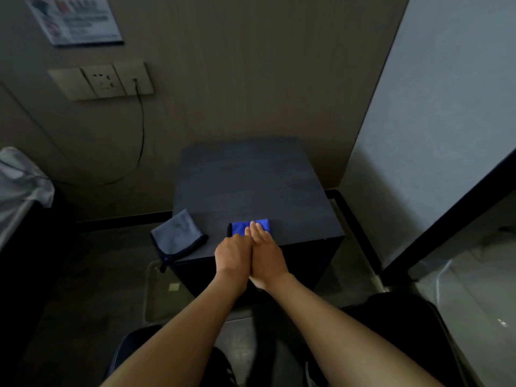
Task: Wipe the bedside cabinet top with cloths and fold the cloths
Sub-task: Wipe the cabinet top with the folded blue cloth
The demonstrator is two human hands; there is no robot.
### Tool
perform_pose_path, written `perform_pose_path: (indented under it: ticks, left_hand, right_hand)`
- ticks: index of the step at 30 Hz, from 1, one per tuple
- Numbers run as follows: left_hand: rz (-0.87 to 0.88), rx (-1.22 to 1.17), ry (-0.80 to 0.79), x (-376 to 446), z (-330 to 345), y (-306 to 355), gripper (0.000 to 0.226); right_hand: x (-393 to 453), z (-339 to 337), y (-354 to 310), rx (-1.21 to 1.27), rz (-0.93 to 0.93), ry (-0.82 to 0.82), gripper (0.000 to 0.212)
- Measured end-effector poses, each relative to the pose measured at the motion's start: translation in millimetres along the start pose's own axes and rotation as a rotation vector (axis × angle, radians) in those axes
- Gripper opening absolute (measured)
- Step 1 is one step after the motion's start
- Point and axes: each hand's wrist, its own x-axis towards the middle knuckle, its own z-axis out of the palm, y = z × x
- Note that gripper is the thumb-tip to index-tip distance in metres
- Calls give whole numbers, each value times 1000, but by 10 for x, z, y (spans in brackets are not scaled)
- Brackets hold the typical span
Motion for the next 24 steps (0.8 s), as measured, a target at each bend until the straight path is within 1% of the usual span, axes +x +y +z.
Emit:
perform_pose_path:
  ticks: [3, 5, 7, 11, 16, 19, 21, 23, 24]
  left_hand:
    - [32, 42, 9, -27, 29, 52, 26]
    - [59, 64, 26, -7, 17, 126, 25]
    - [114, 90, 44, 14, -10, 251, 23]
    - [261, 106, 81, 31, -75, 701, 35]
    - [376, 22, 143, 228, -89, 1368, 40]
    - [413, -10, 167, 299, -83, 1667, 44]
    - [429, -28, 158, 332, -114, 1821, 44]
    - [454, -56, 146, 352, -126, 1961, 41]
    - [477, -76, 138, 361, -140, 2009, 36]
  right_hand:
    - [1, 31, 58, -50, -19, 3, 81]
    - [-11, 39, 136, -19, -16, 51, 74]
    - [-70, 16, 270, 32, 15, 85, 65]
    - [-300, -80, 733, 39, 110, 158, 59]
    - [-515, -297, 1415, 96, 221, 128, 57]
    - [-621, -401, 1684, 108, 257, 137, 57]
    - [-674, -422, 1820, 140, 321, 143, 55]
    - [-721, -403, 1945, 133, 357, 156, 52]
    - [-746, -407, 1988, 133, 367, 156, 51]
